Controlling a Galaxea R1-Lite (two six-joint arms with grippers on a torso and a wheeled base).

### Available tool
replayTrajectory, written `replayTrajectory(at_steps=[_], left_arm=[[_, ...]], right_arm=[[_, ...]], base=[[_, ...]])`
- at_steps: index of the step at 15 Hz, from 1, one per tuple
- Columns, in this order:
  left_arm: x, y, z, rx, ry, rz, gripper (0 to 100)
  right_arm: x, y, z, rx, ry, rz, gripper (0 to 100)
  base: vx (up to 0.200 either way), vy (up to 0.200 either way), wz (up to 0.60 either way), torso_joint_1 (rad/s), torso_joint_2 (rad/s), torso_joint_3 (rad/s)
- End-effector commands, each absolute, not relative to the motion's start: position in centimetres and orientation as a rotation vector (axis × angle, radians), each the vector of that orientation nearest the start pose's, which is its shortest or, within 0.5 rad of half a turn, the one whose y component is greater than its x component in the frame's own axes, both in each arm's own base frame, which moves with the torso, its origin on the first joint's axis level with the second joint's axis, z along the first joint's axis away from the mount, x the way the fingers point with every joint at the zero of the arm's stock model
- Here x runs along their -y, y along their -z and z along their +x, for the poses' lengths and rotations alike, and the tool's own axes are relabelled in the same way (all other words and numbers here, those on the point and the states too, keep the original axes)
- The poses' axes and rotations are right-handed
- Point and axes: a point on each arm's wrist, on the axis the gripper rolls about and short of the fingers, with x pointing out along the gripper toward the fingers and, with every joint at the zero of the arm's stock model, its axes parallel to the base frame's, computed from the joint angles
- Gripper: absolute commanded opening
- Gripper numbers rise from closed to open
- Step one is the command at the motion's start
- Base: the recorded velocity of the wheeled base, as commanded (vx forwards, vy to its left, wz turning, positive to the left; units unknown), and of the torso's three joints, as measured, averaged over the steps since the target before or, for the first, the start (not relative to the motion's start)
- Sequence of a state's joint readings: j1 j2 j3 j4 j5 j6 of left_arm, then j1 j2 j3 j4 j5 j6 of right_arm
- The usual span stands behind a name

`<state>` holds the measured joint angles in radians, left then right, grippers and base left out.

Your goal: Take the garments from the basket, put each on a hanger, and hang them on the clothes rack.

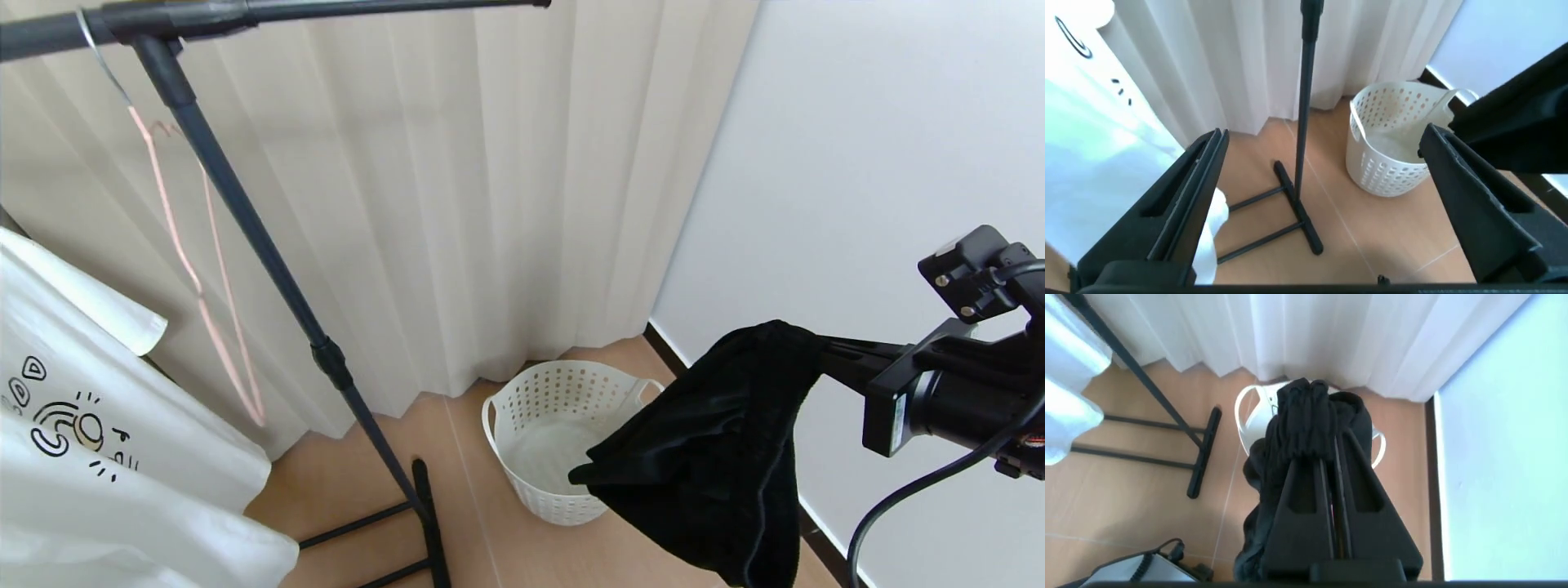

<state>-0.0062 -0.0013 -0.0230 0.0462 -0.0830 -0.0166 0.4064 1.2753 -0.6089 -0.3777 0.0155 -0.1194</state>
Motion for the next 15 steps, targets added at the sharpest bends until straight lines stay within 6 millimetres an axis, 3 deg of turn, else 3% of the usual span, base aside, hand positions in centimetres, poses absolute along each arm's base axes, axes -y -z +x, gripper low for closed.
replayTrajectory(at_steps=[1,8,15], left_arm=[[0.17,-7.71,-2.47,-0.024,0.089,-0.018,100],[0.17,-7.71,-2.47,-0.024,0.089,-0.018,100],[0.17,-7.71,-2.47,-0.024,0.090,-0.018,100]], right_arm=[[-7.75,-20.91,17.91,-0.259,-0.436,-0.175,0],[-7.72,-20.93,17.84,-0.258,-0.436,-0.173,0],[-7.67,-20.94,17.73,-0.256,-0.435,-0.171,0]], base=[[0.000,0.000,0.00,0.227,-0.55,-0.100],[0.000,0.000,0.00,0.243,-0.58,-0.143],[0.000,0.000,0.00,0.180,-0.39,-0.143]])
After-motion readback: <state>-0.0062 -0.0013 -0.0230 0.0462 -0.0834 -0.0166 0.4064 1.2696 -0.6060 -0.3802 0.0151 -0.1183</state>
